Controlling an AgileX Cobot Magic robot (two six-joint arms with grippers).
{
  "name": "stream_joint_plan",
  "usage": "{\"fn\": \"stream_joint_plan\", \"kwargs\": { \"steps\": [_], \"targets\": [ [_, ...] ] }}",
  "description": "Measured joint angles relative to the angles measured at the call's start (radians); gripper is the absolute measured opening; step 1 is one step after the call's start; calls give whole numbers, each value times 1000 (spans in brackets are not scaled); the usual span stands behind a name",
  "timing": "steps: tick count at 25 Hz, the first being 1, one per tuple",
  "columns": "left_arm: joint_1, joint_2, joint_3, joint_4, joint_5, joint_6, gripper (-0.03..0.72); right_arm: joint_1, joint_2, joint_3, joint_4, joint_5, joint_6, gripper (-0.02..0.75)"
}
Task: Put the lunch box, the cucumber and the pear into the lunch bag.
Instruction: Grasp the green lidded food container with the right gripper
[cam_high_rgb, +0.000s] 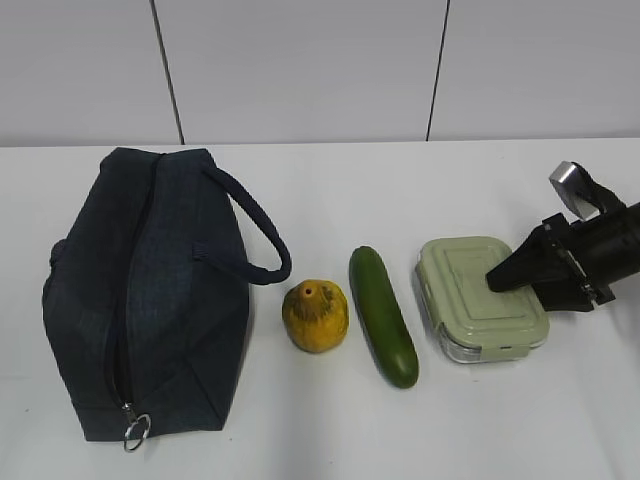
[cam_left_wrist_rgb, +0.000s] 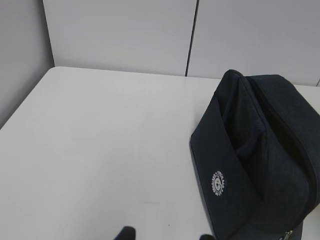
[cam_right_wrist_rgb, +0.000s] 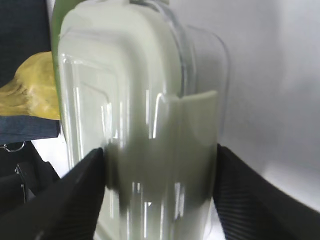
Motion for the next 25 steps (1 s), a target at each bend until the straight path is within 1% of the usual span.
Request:
{"fn": "stream_joint_plan", "kwargs": {
  "steps": [5,9,15,25],
  "targets": [
    [0,0,0,0,0,0,246,0,0,0,10,14,0,433],
    [0,0,0,0,0,0,246,0,0,0,11,16,0,407],
    [0,0,0,0,0,0,246,0,0,0,13,20,0,376],
    [0,0,0,0,0,0,246,0,0,2,13,22,0,371]
  ]
}}
